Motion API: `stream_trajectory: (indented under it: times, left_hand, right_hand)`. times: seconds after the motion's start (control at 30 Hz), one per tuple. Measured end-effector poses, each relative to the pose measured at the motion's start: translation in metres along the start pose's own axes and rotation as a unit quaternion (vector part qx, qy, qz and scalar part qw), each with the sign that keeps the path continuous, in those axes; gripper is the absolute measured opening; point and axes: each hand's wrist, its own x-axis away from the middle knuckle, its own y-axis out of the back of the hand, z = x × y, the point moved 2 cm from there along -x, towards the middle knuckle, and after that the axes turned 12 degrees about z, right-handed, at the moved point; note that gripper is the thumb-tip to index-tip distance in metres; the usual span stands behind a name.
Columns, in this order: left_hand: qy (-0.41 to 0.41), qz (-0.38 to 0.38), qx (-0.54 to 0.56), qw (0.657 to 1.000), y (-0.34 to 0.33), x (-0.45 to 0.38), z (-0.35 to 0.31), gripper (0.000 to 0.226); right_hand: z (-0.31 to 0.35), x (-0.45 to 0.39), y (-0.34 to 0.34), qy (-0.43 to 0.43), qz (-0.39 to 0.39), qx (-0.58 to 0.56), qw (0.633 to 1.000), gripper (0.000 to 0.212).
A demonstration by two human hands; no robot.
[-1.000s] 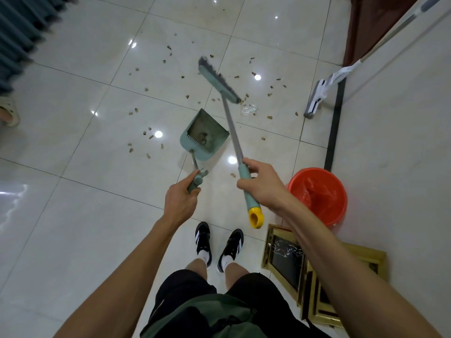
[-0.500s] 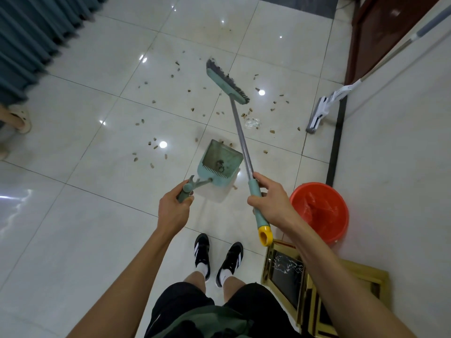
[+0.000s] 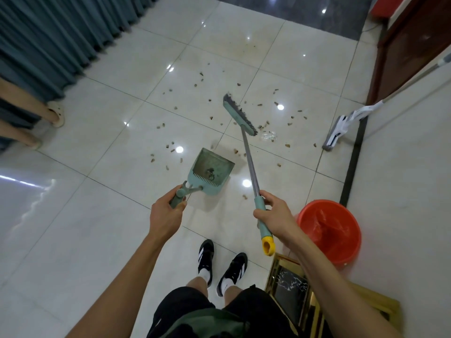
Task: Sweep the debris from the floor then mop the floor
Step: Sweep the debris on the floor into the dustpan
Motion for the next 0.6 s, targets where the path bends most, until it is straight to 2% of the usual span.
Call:
stream_trajectory:
  times: [0.27,0.37,0.43,0.5,0.6]
  left_hand:
    - [0.025,-0.058,0.004,0.998,0.023,0.03,0.022,0.042]
    - [0.032,-0.071,0.01,0.997,0.035,0.037,0.032,0.042]
    - [0.037,-0.078,0.017,0.996,0.043,0.041,0.038,0.043]
    - [0.042,-0.081,0.022,0.996,0.048,0.042,0.043,0.043]
    - [0.051,-0.085,0.027,0.995,0.058,0.044,0.05,0.044]
  right_hand:
    - [0.011,-0.017,-0.024,0.012,0.043,0.005,0.999,0.066]
    - [0.013,-0.021,-0.031,0.033,0.069,-0.095,0.993,0.065]
    - [0.009,-0.023,-0.038,0.006,0.114,-0.133,0.985,0.062]
    - [0.004,-0.025,-0.048,-0.055,0.139,-0.063,0.987,0.051]
    - [0.009,-0.036,-0.065,-0.079,0.054,0.02,0.995,0.047]
